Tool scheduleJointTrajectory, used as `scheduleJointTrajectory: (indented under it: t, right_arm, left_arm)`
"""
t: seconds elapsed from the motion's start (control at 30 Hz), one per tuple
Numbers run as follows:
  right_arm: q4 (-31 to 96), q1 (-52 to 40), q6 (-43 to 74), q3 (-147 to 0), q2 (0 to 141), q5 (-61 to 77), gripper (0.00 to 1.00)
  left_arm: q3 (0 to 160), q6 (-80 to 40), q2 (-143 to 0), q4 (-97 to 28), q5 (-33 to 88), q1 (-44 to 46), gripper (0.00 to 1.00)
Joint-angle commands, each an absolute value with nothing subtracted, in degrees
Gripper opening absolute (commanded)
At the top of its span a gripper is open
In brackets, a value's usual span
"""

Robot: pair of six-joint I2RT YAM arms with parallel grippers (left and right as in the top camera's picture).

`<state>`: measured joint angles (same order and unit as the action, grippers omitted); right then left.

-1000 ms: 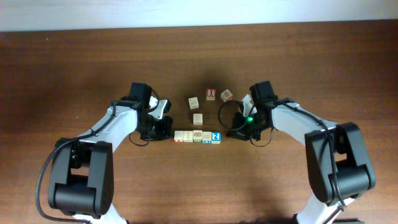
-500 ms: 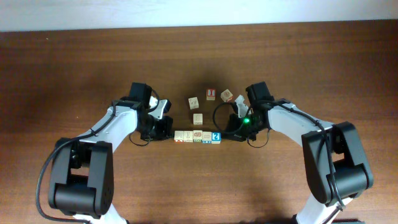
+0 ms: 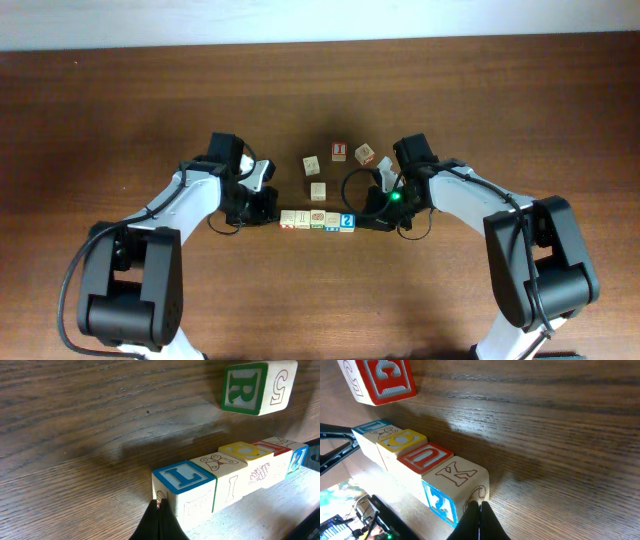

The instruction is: Rotate 5 blocks

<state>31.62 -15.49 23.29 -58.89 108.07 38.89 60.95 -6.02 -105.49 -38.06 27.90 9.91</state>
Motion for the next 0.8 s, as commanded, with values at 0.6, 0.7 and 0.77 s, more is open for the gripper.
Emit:
scheduleJointTrajectory:
  t: [0.6,0.7,0.77]
  right_arm:
    - [31.09,-16.12,19.55,-59.86,108.27,42.06,0.04]
    - [31.24,-16.51,18.85,-59.86,106.78,42.0,0.04]
    - [31.18,-17.5,18.87,-60.1,106.52,42.02,0.04]
  left_arm:
    - [60.4,-4.84,-106.19,-37.93,31.09,10.13,0.0]
    - [60.4,-4.86,-106.19,-37.93,31.09,10.13,0.0]
    - [60.4,-4.86,-106.19,-37.91,31.09,10.13,0.0]
